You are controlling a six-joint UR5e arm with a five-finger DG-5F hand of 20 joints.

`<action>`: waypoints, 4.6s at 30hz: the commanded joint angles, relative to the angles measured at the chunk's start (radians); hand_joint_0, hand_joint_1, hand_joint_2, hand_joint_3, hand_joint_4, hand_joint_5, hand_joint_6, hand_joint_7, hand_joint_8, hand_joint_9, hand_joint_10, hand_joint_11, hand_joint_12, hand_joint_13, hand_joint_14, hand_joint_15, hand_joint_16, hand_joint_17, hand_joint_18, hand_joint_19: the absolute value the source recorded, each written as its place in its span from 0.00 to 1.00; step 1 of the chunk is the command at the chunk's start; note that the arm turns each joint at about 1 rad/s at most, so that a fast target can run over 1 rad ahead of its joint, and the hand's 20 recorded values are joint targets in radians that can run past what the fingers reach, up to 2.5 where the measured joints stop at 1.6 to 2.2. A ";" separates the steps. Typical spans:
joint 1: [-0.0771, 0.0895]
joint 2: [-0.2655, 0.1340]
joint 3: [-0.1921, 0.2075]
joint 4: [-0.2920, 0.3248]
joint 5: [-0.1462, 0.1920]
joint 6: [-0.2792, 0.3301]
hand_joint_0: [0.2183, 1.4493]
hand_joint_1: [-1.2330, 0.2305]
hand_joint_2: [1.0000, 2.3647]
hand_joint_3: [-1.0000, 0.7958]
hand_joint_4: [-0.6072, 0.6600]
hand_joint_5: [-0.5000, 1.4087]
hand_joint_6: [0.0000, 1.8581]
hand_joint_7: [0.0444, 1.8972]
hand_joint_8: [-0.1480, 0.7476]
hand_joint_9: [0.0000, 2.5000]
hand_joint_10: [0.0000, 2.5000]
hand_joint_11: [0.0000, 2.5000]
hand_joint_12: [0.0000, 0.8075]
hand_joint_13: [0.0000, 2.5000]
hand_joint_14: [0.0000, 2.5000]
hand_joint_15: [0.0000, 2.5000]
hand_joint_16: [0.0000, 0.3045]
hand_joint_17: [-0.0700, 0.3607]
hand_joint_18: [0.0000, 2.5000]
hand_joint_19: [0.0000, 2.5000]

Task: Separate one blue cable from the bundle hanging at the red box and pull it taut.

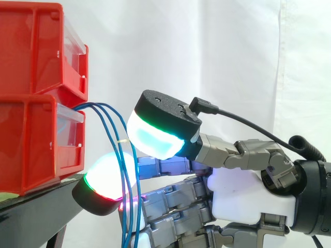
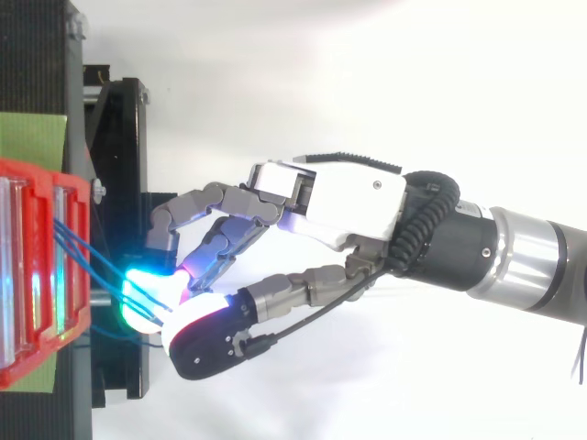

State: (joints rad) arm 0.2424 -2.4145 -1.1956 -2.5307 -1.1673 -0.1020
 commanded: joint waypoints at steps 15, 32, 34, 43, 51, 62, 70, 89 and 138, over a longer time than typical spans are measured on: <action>0.000 0.002 0.001 -0.003 -0.020 0.022 0.32 0.43 0.01 0.35 0.60 0.15 0.41 0.49 0.53 0.45 0.01 0.43 0.47 0.40 0.01 0.27 0.16 0.42 0.28 0.26; -0.009 0.021 -0.001 -0.125 -0.069 0.053 0.34 0.45 0.02 0.41 0.59 0.14 0.44 0.48 0.52 0.46 0.01 0.47 0.47 0.42 0.01 0.29 0.16 0.42 0.29 0.26; -0.012 0.034 -0.001 -0.148 -0.072 0.053 0.34 0.45 0.02 0.41 0.59 0.14 0.44 0.47 0.51 0.47 0.01 0.48 0.47 0.42 0.01 0.29 0.16 0.42 0.29 0.26; -0.029 0.087 -0.001 -0.238 -0.075 0.051 0.35 0.41 0.01 0.39 0.59 0.13 0.46 0.46 0.51 0.46 0.01 0.49 0.46 0.42 0.01 0.30 0.16 0.42 0.29 0.26; -0.045 0.112 -0.001 -0.275 -0.094 0.050 0.29 0.38 0.00 0.28 0.60 0.13 0.46 0.45 0.51 0.45 0.01 0.49 0.46 0.42 0.01 0.30 0.17 0.43 0.29 0.27; -0.060 0.126 -0.001 -0.289 -0.097 0.053 0.33 0.52 0.01 0.33 0.59 0.14 0.46 0.47 0.51 0.47 0.01 0.49 0.46 0.43 0.01 0.30 0.16 0.42 0.29 0.28; -0.071 0.137 0.001 -0.290 -0.107 0.050 0.34 0.44 0.02 0.44 0.57 0.13 0.48 0.48 0.51 0.47 0.01 0.50 0.46 0.43 0.01 0.30 0.16 0.42 0.29 0.28; -0.084 0.172 0.001 -0.333 -0.104 0.041 0.41 0.33 0.01 0.32 0.56 0.13 0.48 0.43 0.50 0.43 0.01 0.49 0.43 0.40 0.01 0.30 0.16 0.42 0.29 0.27; -0.086 0.173 -0.001 -0.338 -0.101 0.031 0.44 0.28 0.00 0.28 0.52 0.14 0.49 0.49 0.48 0.44 0.01 0.50 0.42 0.39 0.01 0.30 0.16 0.42 0.28 0.27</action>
State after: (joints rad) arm 0.1576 -2.2404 -1.1959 -2.8659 -1.2686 -0.0673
